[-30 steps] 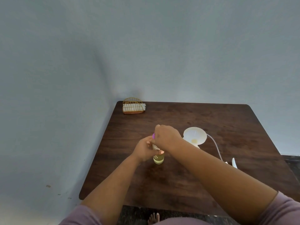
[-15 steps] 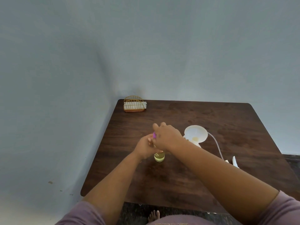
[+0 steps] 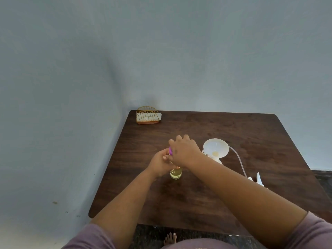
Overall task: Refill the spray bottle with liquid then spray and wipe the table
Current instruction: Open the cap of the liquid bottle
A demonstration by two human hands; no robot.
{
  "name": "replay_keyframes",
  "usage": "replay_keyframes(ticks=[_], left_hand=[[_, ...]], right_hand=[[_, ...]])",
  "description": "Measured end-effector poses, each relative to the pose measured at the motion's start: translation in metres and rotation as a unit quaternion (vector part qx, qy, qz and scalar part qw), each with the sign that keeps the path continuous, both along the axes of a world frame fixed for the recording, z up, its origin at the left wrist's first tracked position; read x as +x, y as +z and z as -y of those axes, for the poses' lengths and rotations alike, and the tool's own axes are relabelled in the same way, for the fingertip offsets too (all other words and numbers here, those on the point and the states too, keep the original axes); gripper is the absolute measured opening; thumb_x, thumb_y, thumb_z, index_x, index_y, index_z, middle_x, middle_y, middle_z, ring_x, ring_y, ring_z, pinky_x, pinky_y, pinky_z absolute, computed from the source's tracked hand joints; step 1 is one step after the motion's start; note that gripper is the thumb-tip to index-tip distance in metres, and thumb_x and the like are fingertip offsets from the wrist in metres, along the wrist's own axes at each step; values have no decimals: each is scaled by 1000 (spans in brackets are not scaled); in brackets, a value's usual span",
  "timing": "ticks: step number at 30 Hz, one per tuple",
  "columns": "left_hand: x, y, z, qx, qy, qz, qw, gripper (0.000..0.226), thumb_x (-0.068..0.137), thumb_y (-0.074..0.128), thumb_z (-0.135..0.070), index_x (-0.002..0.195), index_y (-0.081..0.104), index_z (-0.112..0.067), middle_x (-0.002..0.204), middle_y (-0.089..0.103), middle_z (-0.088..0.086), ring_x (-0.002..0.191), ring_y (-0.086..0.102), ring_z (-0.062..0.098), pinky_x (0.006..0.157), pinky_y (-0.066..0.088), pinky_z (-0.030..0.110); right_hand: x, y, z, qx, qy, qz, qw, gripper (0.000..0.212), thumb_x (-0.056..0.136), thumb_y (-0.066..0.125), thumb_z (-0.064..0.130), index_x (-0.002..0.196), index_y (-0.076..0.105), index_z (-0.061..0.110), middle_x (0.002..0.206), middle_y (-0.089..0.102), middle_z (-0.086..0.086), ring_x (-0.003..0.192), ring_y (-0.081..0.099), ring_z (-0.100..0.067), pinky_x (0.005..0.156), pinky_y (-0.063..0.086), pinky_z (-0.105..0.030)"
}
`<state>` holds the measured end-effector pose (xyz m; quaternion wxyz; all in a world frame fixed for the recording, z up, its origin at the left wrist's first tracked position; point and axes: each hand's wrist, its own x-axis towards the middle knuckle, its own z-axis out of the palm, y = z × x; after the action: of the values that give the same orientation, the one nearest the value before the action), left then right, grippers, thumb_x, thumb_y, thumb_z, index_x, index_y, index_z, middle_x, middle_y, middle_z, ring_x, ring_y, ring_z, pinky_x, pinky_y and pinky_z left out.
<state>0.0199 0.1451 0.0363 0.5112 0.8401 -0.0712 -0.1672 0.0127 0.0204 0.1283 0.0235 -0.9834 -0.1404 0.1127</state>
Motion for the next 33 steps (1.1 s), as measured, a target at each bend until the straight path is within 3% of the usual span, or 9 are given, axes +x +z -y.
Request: replay_keyframes(ticks=[3, 6, 9, 13, 16, 22, 25, 28, 33], left_hand=[[-3, 2, 1, -30, 17, -17, 999, 43, 72, 81, -1, 100, 60, -25, 94, 68, -9, 91, 65, 8, 74, 51, 14], [-1, 1, 3, -18, 18, -15, 1000, 40, 74, 81, -4, 108, 63, -12, 102, 69, -1, 98, 64, 11, 73, 49, 8], [0, 4, -1, 48, -16, 53, 997, 43, 71, 79, 6, 109, 61, -6, 103, 66, 6, 100, 62, 13, 71, 52, 13], [-1, -1, -1, -15, 9, -7, 1000, 43, 74, 77, 6, 112, 62, -6, 96, 66, -8, 83, 62, -13, 72, 49, 9], [-2, -1, 0, -27, 24, -2, 999, 41, 73, 76, 9, 108, 63, -9, 95, 68, -4, 85, 65, -4, 75, 52, 12], [-2, 3, 4, -1, 13, 2, 1000, 49, 72, 81, 1, 116, 60, -2, 101, 64, 1, 84, 63, -6, 72, 47, 9], [0, 2, 4, 11, 45, 1, 999, 56, 70, 84, -6, 120, 59, -6, 106, 65, 1, 96, 63, 14, 75, 47, 13], [-1, 3, 2, 15, 5, 19, 1000, 43, 75, 80, -4, 114, 63, -7, 98, 66, -6, 93, 62, 11, 72, 48, 8], [-5, 0, 1, -33, 39, -23, 998, 38, 72, 79, 6, 107, 63, 0, 97, 68, 2, 91, 64, 12, 76, 52, 17]], right_hand=[[1, 2, 0, 30, -2, -51, 998, 38, 92, 58, 24, 126, 43, 17, 121, 46, -12, 109, 52, -30, 83, 47, -37], [2, 11, 2, -2, 67, -71, 995, 56, 81, 67, 8, 129, 45, 27, 130, 35, -8, 120, 36, -31, 96, 41, -45], [3, 13, 2, 29, 77, -59, 995, 59, 79, 72, 20, 129, 42, 31, 138, 29, -6, 126, 30, -31, 105, 34, -51], [4, 6, 1, 68, -4, -3, 998, 47, 90, 55, 48, 125, 42, 19, 123, 44, -8, 108, 47, -27, 84, 44, -39], [6, 3, 3, 64, -22, -19, 997, 42, 93, 52, 43, 124, 46, 15, 109, 50, -6, 90, 53, -21, 75, 47, -31], [7, 13, 3, 53, 60, -77, 994, 51, 78, 69, 14, 122, 51, 31, 119, 37, -3, 109, 37, -22, 92, 45, -40], [6, 11, 2, 90, 50, -68, 992, 54, 77, 68, 23, 125, 43, 32, 124, 34, -3, 112, 36, -25, 92, 45, -42], [6, 6, 2, 103, -3, -34, 994, 52, 84, 61, 51, 123, 42, 22, 115, 44, -5, 98, 49, -22, 83, 50, -36], [6, 1, 2, 75, -21, -23, 997, 35, 97, 43, 39, 120, 49, 13, 109, 52, -9, 90, 54, -23, 72, 43, -31]])
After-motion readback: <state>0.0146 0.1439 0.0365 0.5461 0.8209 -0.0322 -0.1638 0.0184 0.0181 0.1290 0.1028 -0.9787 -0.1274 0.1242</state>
